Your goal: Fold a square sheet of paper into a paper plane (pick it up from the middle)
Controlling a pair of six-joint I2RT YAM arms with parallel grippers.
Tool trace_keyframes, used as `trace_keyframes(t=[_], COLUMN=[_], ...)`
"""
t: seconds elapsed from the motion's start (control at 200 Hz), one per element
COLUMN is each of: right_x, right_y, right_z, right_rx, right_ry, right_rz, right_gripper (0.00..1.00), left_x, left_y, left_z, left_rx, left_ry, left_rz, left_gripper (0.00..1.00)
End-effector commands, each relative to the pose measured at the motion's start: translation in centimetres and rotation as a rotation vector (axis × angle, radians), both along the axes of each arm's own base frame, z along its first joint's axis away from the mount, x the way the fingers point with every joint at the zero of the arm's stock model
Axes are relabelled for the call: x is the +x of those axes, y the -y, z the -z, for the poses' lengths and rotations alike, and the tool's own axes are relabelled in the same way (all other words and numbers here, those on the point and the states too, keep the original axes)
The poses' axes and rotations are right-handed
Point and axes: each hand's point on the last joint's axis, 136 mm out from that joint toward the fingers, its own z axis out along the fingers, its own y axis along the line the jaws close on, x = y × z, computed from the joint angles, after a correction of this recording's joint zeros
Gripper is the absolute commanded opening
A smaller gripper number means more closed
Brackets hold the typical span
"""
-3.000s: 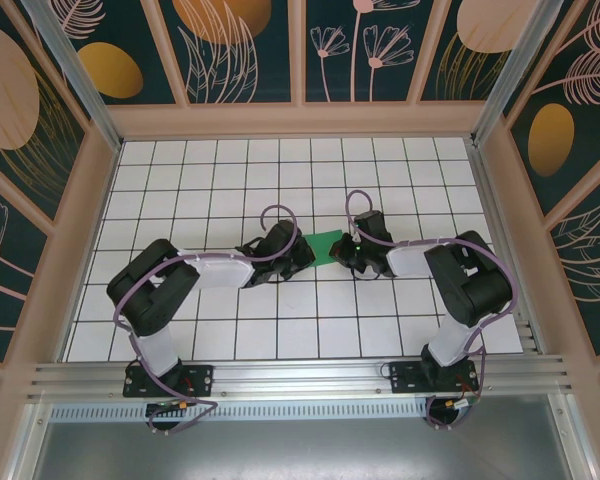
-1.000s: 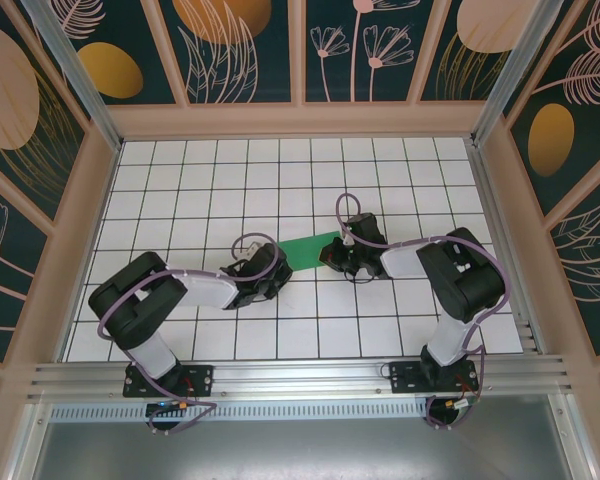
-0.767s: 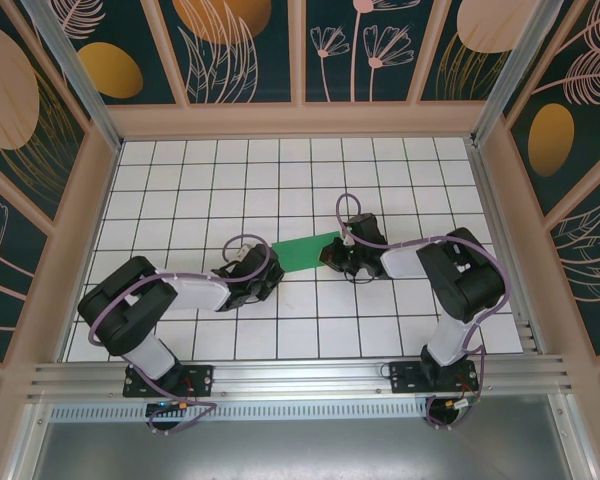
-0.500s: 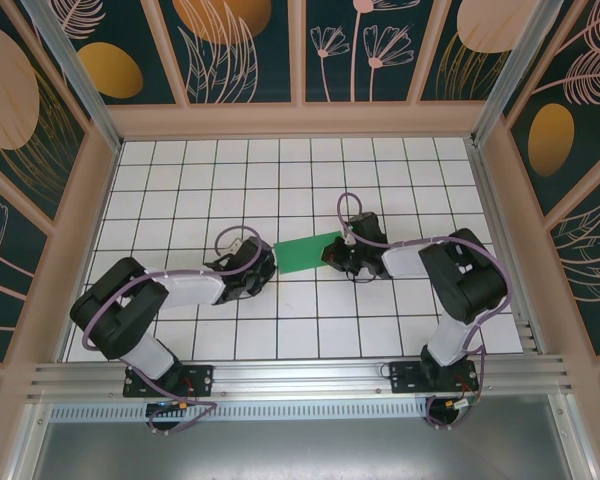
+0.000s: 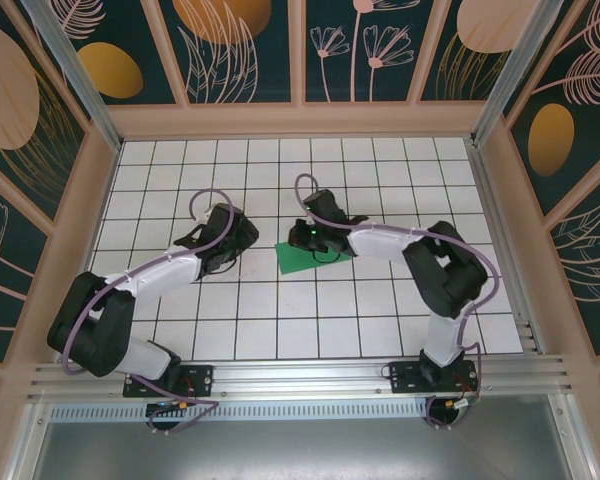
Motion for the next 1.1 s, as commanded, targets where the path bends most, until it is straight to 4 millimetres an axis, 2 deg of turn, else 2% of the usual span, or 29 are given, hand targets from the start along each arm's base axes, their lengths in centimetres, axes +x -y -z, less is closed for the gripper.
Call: trace_keyframes(t=[0.0, 0.2, 0.31, 0.385, 0.46, 0.55, 0.645, 0.701, 0.796, 0.896, 0.996, 1.096], right_x=[-0.2, 0.1, -1.0, -2.8, -5.4, -8.4, -9.7, -9.6, -8.0, -5.9, -4.4, -3.4], right_y=[-0.3, -2.0, -2.4, -2.4, -1.5, 0.8, 3.5, 4.6, 5.8, 7.8, 9.6, 10.5], right_z=[2.9, 4.6, 5.5, 6.4, 7.3, 7.7, 6.8, 5.8, 3.4, 1.2, 0.2, 0.7], right_rx=[-0.123, -0.170, -0.201, -0.225, -0.269, -0.328, -0.376, -0.387, -0.369, -0.384, -0.383, -0.385], right_ry=[-0.051, -0.089, -0.125, -0.168, -0.206, -0.235, -0.219, -0.187, -0.123, -0.055, -0.029, -0.043], right_rz=[0.015, 0.004, -0.039, -0.103, -0.181, -0.254, -0.253, -0.224, -0.104, 0.083, 0.226, 0.285], right_gripper=[0.00, 0.01, 0.00, 0.00, 0.00, 0.01, 0.02, 0.06, 0.15, 0.32, 0.43, 0.50], left_x=[-0.2, 0.2, 0.4, 0.6, 0.6, 0.6, 0.3, 0.0, -0.4, -1.0, -1.5, -2.0], left_y=[-1.8, -3.7, -4.1, -4.1, -4.0, -3.8, -3.5, -3.2, -2.3, -1.1, -0.1, 0.3], left_z=[0.0, 0.0, 0.1, 0.1, 0.0, 0.0, 0.3, 0.6, 1.0, 1.3, 1.5, 1.7], left_rx=[0.087, 0.132, 0.150, 0.151, 0.150, 0.143, 0.127, 0.112, 0.068, 0.015, -0.031, -0.052], left_ry=[-0.029, -0.021, -0.021, -0.016, -0.012, -0.010, -0.017, -0.026, -0.033, -0.042, -0.041, -0.039], left_rz=[0.049, 0.035, 0.045, 0.055, 0.064, 0.075, 0.095, 0.110, 0.146, 0.204, 0.247, 0.273], left_gripper=[0.73, 0.98, 0.98, 0.99, 0.98, 0.99, 0.99, 0.99, 0.98, 0.99, 0.99, 0.99])
